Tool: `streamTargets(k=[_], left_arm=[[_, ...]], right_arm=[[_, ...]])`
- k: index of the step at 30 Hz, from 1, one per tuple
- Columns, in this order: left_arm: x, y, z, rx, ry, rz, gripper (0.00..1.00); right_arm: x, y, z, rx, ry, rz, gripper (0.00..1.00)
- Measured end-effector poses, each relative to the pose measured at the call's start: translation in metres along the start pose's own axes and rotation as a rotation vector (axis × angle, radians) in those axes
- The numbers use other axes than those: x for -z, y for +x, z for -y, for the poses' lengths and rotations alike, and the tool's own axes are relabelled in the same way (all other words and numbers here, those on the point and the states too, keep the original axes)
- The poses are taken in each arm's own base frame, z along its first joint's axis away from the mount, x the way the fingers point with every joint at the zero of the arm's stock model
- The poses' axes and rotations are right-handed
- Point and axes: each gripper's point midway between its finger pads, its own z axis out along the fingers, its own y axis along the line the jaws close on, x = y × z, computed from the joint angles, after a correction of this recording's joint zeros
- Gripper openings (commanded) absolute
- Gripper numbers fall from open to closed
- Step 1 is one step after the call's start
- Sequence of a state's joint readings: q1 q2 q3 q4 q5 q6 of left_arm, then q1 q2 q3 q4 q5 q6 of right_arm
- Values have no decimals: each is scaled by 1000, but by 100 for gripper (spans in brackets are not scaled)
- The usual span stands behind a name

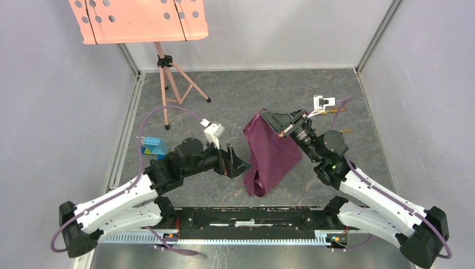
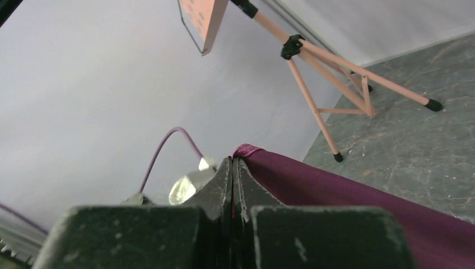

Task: Fold the napkin into a case and place the utensils inside
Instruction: Pick up the crumpled napkin from the center of the board.

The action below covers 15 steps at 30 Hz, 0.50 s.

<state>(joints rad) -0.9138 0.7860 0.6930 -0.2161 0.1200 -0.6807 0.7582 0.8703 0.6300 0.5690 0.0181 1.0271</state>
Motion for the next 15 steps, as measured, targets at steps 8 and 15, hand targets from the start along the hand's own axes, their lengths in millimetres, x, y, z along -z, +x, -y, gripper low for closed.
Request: streamTargets(k=[8, 15], left_arm=[[-30, -4, 1, -93, -66, 26, 89], [-43, -26, 14, -98, -29, 108, 58]], right_arm=[[-21, -30, -29, 30, -1, 59, 0], [-24, -49, -50, 43, -37, 106, 0]])
